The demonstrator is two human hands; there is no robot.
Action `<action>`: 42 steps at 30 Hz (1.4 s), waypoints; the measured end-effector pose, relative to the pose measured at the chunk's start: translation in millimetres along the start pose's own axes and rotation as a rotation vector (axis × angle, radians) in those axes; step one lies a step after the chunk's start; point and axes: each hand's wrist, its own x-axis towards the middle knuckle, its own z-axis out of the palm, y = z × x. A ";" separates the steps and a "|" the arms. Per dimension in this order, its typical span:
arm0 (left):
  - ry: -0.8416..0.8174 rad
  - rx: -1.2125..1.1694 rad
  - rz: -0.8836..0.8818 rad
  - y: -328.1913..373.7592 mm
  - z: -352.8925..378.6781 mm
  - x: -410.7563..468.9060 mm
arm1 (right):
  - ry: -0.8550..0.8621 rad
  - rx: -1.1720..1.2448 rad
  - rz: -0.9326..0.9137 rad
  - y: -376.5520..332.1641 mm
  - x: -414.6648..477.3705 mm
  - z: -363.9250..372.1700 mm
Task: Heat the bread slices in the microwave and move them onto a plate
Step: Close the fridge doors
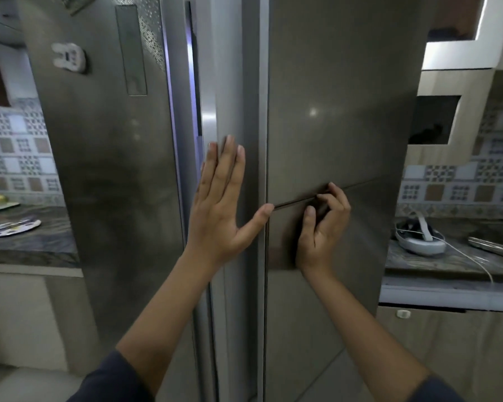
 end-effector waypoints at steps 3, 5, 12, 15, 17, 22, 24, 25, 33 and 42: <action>-0.002 0.019 0.023 -26.7 12.9 0.1 | -0.009 -0.078 -0.054 14.0 1.7 22.7; 0.003 0.033 0.067 -37.4 25.4 -1.1 | -0.052 -0.121 -0.091 25.5 6.2 33.3; -0.056 0.277 -0.033 -67.7 90.9 -8.9 | -0.158 -0.249 -0.120 70.5 49.3 59.1; -0.092 0.288 -0.145 -80.6 112.6 -4.5 | -0.158 -0.275 -0.086 94.5 61.2 68.0; -0.121 0.257 -0.180 -89.1 127.0 2.5 | -0.175 -0.331 -0.134 108.3 68.0 73.0; -0.175 0.194 -0.254 -113.9 164.9 20.6 | -0.203 -0.433 -0.149 137.6 92.7 73.6; -0.198 0.199 -0.281 -122.4 177.7 28.1 | -0.217 -0.486 -0.143 147.7 104.5 70.8; -0.215 0.201 -0.294 -125.8 183.6 32.2 | -0.225 -0.514 -0.144 151.7 110.3 69.6; -0.182 0.185 -0.351 -135.7 211.9 42.5 | -0.211 -0.601 -0.164 162.7 118.6 75.9; -0.143 0.205 -0.279 -149.2 213.1 31.0 | -0.135 -0.552 -0.181 165.1 98.4 93.3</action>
